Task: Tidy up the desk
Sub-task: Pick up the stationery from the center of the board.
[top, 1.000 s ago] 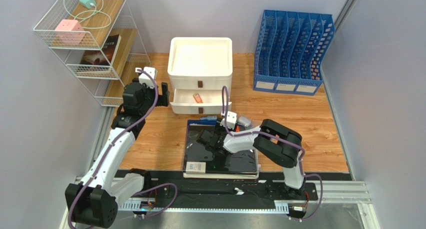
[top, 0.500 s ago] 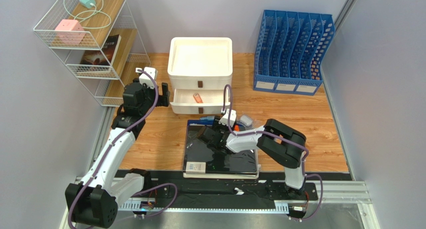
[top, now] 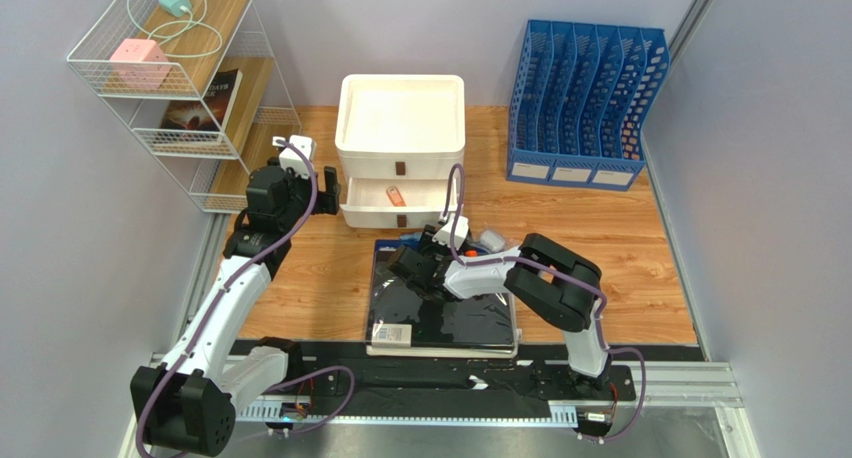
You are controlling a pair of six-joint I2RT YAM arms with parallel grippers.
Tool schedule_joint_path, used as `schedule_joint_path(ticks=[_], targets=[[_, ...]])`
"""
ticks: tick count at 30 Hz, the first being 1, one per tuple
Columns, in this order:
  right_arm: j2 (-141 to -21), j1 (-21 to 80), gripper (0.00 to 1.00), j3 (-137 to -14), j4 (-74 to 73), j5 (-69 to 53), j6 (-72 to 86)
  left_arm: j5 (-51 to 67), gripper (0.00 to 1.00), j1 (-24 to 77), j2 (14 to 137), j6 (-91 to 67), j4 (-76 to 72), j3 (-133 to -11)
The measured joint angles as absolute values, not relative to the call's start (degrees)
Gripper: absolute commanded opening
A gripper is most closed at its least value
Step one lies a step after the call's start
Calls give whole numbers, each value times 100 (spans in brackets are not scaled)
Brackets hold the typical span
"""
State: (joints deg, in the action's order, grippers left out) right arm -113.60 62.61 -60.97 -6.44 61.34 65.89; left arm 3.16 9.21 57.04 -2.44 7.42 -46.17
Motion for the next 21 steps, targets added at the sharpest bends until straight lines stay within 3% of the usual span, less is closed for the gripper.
schedule_joint_path(ticks=[21], targets=[[-11421, 6069, 53, -6149, -1433, 6528, 7109, 408, 89, 921, 5655, -244, 742, -4567]])
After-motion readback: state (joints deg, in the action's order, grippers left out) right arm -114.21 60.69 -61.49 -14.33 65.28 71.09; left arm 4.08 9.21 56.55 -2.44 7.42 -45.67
